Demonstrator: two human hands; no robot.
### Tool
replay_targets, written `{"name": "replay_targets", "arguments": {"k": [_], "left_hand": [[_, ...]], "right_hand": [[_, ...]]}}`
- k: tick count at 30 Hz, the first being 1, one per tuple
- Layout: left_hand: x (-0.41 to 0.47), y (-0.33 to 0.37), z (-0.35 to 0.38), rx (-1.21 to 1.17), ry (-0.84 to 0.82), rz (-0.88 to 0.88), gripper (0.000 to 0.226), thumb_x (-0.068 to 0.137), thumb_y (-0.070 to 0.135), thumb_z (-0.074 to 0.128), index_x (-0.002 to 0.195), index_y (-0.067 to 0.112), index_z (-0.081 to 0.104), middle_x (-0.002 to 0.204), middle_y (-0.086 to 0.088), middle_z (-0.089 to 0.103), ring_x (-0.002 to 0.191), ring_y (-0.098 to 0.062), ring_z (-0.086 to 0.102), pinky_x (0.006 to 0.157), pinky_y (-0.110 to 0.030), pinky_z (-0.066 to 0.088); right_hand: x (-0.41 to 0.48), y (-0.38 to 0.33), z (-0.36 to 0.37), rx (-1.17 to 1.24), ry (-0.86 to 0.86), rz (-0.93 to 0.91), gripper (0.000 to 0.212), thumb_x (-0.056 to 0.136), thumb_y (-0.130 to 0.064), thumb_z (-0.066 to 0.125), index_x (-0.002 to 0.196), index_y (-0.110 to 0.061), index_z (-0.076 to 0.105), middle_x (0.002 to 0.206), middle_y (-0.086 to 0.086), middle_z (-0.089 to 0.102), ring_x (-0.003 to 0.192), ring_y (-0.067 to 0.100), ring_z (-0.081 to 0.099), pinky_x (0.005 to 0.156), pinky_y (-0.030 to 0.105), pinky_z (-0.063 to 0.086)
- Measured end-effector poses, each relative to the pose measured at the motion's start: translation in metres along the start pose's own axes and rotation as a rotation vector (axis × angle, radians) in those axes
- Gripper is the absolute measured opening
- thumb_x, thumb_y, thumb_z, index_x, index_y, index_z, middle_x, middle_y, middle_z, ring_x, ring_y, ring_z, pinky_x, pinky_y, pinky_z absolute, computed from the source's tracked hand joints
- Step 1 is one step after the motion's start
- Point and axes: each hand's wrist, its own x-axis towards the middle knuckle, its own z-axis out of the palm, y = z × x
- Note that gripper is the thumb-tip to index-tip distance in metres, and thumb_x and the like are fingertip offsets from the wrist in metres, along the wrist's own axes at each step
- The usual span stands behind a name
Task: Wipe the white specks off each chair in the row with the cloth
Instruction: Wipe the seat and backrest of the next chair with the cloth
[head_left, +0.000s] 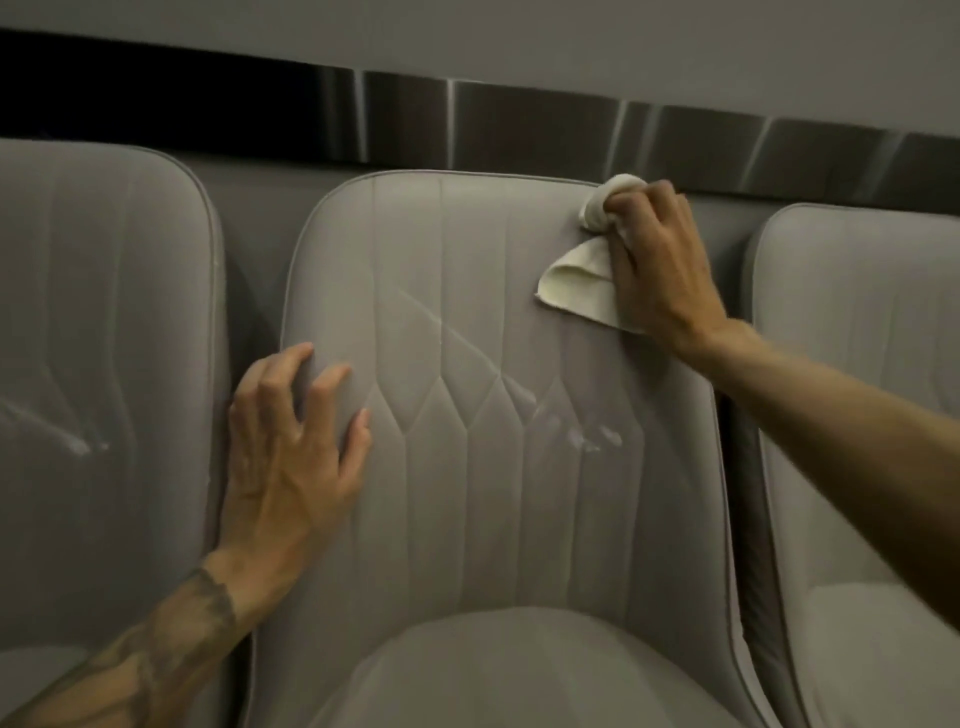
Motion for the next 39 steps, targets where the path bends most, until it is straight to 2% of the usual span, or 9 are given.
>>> {"name": "replay_targets", "arguments": {"k": [4, 9, 16, 21, 24, 30, 34, 37, 39], "left_hand": [[0.000, -0.001, 0.001, 0.004, 0.026, 0.007, 0.043, 0.098, 0.029, 0.057, 0.134, 0.004, 0.056, 0.142, -0.028, 0.044, 0.129, -0.050, 0.043, 0.111, -0.054, 0.034], [-0.001, 0.001, 0.000, 0.008, 0.019, 0.009, 0.044, 0.098, 0.028, 0.056, 0.135, 0.004, 0.057, 0.143, -0.028, 0.044, 0.130, -0.050, 0.043, 0.112, -0.054, 0.033], [-0.002, 0.000, 0.000, 0.011, 0.018, 0.010, 0.047, 0.095, 0.027, 0.057, 0.137, 0.004, 0.057, 0.143, -0.028, 0.042, 0.129, -0.050, 0.042, 0.111, -0.057, 0.035], [-0.002, 0.000, 0.001, 0.009, 0.033, 0.022, 0.047, 0.096, 0.025, 0.058, 0.137, 0.003, 0.057, 0.143, -0.028, 0.043, 0.129, -0.052, 0.043, 0.112, -0.055, 0.035], [-0.003, -0.001, 0.002, 0.011, 0.039, 0.032, 0.047, 0.096, 0.025, 0.057, 0.138, 0.004, 0.057, 0.142, -0.029, 0.044, 0.128, -0.053, 0.043, 0.112, -0.054, 0.036], [-0.003, -0.001, 0.003, 0.000, 0.024, 0.019, 0.048, 0.095, 0.025, 0.056, 0.137, 0.004, 0.056, 0.143, -0.028, 0.041, 0.128, -0.053, 0.040, 0.110, -0.057, 0.037], [-0.003, -0.001, 0.004, 0.018, 0.031, 0.020, 0.046, 0.096, 0.026, 0.055, 0.137, 0.004, 0.056, 0.143, -0.029, 0.042, 0.128, -0.054, 0.041, 0.110, -0.056, 0.037], [-0.004, 0.000, 0.005, 0.018, 0.035, 0.021, 0.046, 0.097, 0.027, 0.054, 0.136, 0.004, 0.056, 0.143, -0.029, 0.042, 0.128, -0.054, 0.041, 0.110, -0.056, 0.037], [-0.004, 0.000, 0.005, 0.018, 0.035, 0.017, 0.046, 0.096, 0.026, 0.055, 0.136, 0.003, 0.057, 0.142, -0.029, 0.042, 0.128, -0.054, 0.041, 0.109, -0.057, 0.038]], "right_hand": [[-0.058, -0.024, 0.016, -0.033, -0.013, 0.066, 0.022, 0.102, -0.023, 0.051, 0.117, -0.008, 0.057, 0.120, 0.017, 0.052, 0.105, 0.035, 0.049, 0.093, 0.045, 0.042], [-0.087, -0.016, 0.004, -0.116, -0.191, -0.214, 0.021, 0.100, -0.018, 0.057, 0.117, -0.005, 0.058, 0.119, 0.017, 0.054, 0.105, 0.038, 0.051, 0.091, 0.046, 0.044], [-0.027, -0.004, 0.012, -0.129, 0.013, 0.062, 0.023, 0.101, -0.025, 0.050, 0.116, -0.008, 0.053, 0.118, 0.016, 0.050, 0.102, 0.034, 0.047, 0.091, 0.045, 0.042], [-0.131, -0.015, -0.005, -0.105, -0.288, -0.287, 0.028, 0.097, -0.022, 0.059, 0.121, -0.008, 0.057, 0.121, 0.013, 0.052, 0.103, 0.032, 0.050, 0.090, 0.040, 0.040], [-0.096, 0.006, -0.010, -0.175, -0.291, -0.395, 0.025, 0.098, -0.021, 0.054, 0.118, -0.007, 0.058, 0.116, 0.015, 0.053, 0.098, 0.036, 0.050, 0.087, 0.046, 0.045], [-0.011, 0.016, 0.007, -0.135, 0.010, 0.059, 0.021, 0.101, -0.022, 0.050, 0.115, -0.006, 0.053, 0.117, 0.017, 0.049, 0.100, 0.035, 0.046, 0.090, 0.045, 0.041], [-0.108, -0.002, -0.006, -0.102, -0.213, -0.184, 0.023, 0.098, -0.021, 0.056, 0.116, -0.006, 0.058, 0.118, 0.016, 0.052, 0.103, 0.038, 0.051, 0.091, 0.048, 0.043], [-0.171, -0.007, -0.020, -0.148, -0.454, -0.418, 0.041, 0.088, -0.027, 0.066, 0.125, -0.011, 0.057, 0.125, 0.010, 0.053, 0.107, 0.030, 0.053, 0.094, 0.041, 0.043], [-0.154, 0.002, -0.019, -0.171, -0.427, -0.411, 0.038, 0.090, -0.023, 0.066, 0.124, -0.010, 0.056, 0.123, 0.011, 0.051, 0.104, 0.032, 0.051, 0.091, 0.041, 0.044]]}}
